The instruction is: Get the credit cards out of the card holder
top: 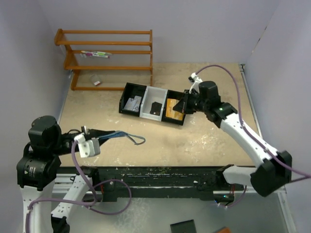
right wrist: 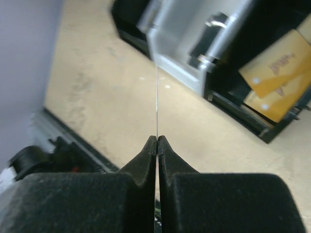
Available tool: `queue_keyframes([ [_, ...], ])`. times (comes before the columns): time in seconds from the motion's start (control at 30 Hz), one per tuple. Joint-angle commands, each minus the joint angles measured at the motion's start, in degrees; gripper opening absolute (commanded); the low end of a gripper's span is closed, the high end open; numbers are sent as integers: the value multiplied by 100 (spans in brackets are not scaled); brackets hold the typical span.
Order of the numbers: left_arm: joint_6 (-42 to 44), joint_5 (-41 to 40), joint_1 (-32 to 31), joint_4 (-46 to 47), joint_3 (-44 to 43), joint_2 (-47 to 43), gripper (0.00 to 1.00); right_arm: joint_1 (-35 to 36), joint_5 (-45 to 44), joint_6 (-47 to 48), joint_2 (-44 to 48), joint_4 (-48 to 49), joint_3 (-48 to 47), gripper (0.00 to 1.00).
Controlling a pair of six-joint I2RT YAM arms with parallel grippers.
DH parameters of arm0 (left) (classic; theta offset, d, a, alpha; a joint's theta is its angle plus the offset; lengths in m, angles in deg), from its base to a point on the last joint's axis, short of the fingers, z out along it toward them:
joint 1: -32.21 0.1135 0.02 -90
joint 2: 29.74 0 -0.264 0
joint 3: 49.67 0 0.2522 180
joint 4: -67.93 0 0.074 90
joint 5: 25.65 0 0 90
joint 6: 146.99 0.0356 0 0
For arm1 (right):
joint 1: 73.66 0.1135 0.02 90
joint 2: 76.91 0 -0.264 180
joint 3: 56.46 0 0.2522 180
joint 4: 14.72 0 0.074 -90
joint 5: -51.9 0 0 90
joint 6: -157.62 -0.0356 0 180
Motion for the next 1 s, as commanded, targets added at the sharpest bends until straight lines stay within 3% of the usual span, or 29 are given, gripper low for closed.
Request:
queue_keyframes([
  [0.0,1988,-141,12,-137,409,-244,0,-31,-817,316,-656,211,-14,0],
  [0.2,2463,-168,12,944,1253,-1198,0,-120,-936,278,-1359,521,-236,0],
  [0.33,2673,-158,14,923,1400,-1197,1,-220,-949,211,-1674,623,-291,0],
  [0.5,2592,-296,19,-519,857,-57,9,-334,-965,191,-1992,696,-350,0],
  [0.7,2404,-1160,8,-1620,572,1511,16,-374,-1008,164,-2230,880,-403,0],
  [0.83,1981,-1846,-217,-1515,631,2535,16,-380,-1055,160,-2397,774,-534,0],
  [0.97,1025,-3587,-1248,-447,885,3371,13,-391,-1083,225,-2311,851,-455,8],
])
